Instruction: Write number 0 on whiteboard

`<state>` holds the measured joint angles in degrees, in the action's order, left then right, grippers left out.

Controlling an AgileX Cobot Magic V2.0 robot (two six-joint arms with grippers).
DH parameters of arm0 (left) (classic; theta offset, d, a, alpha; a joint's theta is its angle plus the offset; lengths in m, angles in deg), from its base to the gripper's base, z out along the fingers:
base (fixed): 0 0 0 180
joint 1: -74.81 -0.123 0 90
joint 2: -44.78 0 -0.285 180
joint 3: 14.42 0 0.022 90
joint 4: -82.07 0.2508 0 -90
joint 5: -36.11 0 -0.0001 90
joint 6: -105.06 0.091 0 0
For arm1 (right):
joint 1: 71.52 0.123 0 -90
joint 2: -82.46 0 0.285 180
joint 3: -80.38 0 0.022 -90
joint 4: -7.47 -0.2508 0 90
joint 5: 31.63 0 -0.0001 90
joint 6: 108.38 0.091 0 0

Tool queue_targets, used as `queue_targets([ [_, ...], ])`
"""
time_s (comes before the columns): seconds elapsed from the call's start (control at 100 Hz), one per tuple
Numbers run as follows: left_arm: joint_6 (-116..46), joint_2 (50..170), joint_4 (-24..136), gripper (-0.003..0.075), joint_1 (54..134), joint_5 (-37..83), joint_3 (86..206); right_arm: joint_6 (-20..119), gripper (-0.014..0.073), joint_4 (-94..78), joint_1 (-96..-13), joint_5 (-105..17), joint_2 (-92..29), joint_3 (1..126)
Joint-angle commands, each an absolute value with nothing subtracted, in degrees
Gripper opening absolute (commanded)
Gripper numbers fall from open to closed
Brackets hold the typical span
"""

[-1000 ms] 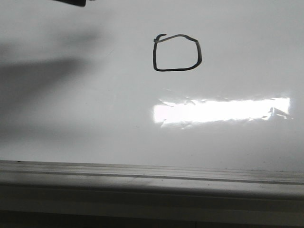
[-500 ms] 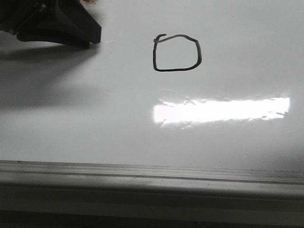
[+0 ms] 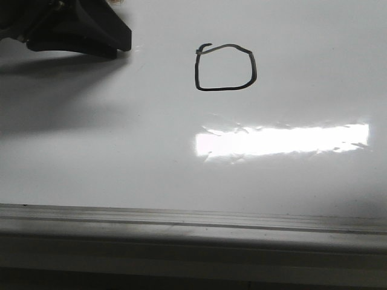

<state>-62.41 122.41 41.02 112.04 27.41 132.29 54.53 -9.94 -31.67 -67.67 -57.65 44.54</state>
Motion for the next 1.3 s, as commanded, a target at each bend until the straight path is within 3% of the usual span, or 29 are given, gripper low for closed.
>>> queue_targets([
  [0.0, -62.81, 122.37, 40.68, -0.0019, 112.01, 31.11, 133.58, 54.63, -0.0067, -11.38, -31.97, -62.90, -57.57, 45.94],
  [0.17, -62.81, 122.37, 40.68, 0.0002, 112.01, 30.90, 133.58, 54.63, -0.0067, -11.60, -31.97, -62.90, -57.57, 45.94],
  [0.39, -62.81, 122.37, 40.68, 0.0231, 112.01, 30.92, 133.58, 54.63, -0.0067, -11.72, -31.97, -62.90, -57.57, 45.94],
  [0.64, -62.81, 123.55, 40.79, 0.0350, 112.01, 30.85, 133.58, 54.63, -0.0067, -11.72, -31.97, -62.90, -57.57, 45.94],
  [0.79, -62.81, 123.88, 40.79, 0.0542, 112.01, 30.64, 133.58, 54.63, -0.0067, -11.72, -31.97, -62.90, -57.57, 45.94],
  [0.86, -62.81, 123.43, 40.89, 0.0585, 112.01, 30.64, 133.58, 54.63, -0.0069, -11.72, -31.97, -62.90, -57.57, 45.94],
  [1.01, -62.71, 120.37, 41.27, 0.0580, 112.01, 30.62, 133.58, 54.63, -0.0068, -11.72, -31.97, -62.90, -57.57, 45.94],
  [1.11, -62.71, 116.57, 42.73, 0.0532, 112.01, 30.70, 133.58, 54.63, -0.0068, -11.72, -31.97, -62.48, -57.57, 45.94],
  [1.18, -62.71, 113.29, 44.95, 0.0468, 112.01, 29.97, 133.58, 54.63, -0.0068, -11.72, -31.97, -61.71, -57.57, 45.94],
  [1.29, -62.71, 107.84, 48.85, 0.0305, 112.01, 28.20, 133.58, 54.63, -0.0068, -10.85, -31.97, -60.23, -57.57, 45.94],
])
